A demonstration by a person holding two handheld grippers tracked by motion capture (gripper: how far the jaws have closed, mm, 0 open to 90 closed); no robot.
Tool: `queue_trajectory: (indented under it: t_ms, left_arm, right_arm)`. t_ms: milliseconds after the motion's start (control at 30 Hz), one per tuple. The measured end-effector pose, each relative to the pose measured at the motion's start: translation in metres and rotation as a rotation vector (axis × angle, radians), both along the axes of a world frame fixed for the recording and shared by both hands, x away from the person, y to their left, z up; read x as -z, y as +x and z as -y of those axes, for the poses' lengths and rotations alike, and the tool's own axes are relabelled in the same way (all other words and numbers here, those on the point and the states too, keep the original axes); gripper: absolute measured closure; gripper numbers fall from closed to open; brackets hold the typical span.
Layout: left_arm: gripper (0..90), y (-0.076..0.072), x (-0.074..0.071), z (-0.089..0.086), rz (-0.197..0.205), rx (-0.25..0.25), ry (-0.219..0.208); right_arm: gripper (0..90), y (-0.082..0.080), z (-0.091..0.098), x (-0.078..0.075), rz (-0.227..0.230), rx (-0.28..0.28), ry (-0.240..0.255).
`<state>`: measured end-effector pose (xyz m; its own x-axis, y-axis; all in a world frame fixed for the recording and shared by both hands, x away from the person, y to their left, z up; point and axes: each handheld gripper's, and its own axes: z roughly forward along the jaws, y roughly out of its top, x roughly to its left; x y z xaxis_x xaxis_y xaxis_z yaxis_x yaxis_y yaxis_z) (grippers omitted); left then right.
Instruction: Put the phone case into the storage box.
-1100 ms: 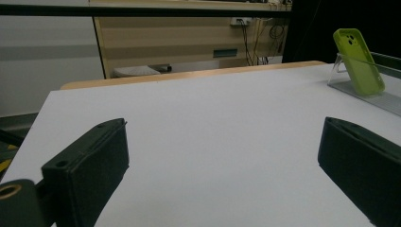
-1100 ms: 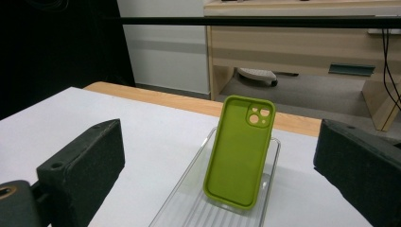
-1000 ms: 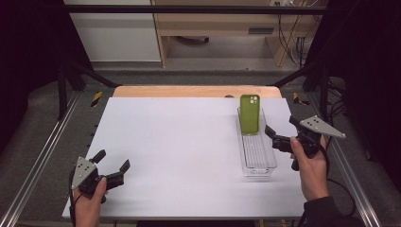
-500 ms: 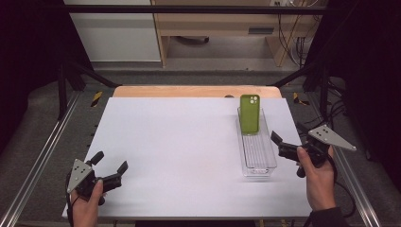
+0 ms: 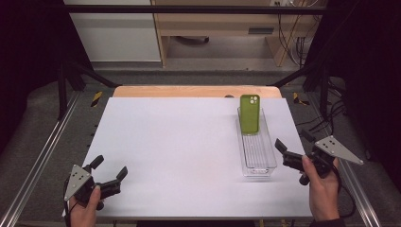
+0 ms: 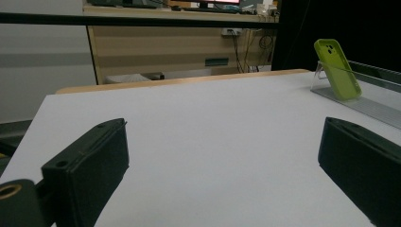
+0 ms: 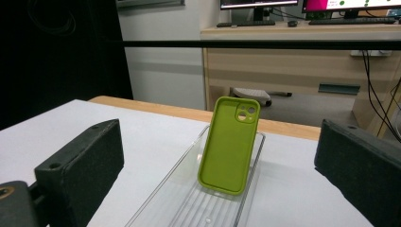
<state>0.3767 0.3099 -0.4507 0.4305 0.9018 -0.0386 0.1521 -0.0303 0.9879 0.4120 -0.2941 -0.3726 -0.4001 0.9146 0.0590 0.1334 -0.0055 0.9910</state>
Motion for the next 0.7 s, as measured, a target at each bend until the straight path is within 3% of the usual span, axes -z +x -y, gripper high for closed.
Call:
queue_trajectory:
  t_ms: [433, 700]
  left_arm:
    - [2.0, 0.0, 0.001, 0.001, -0.002, 0.012, -0.004]
    - [1.9, -0.001, 0.001, 0.001, 0.008, 0.02, 0.004]
  right_arm:
    - [2.8, -0.012, 0.007, 0.019, 0.065, 0.019, -0.004]
    - [2.2, -0.014, 0.005, 0.033, 0.107, -0.005, -0.024]
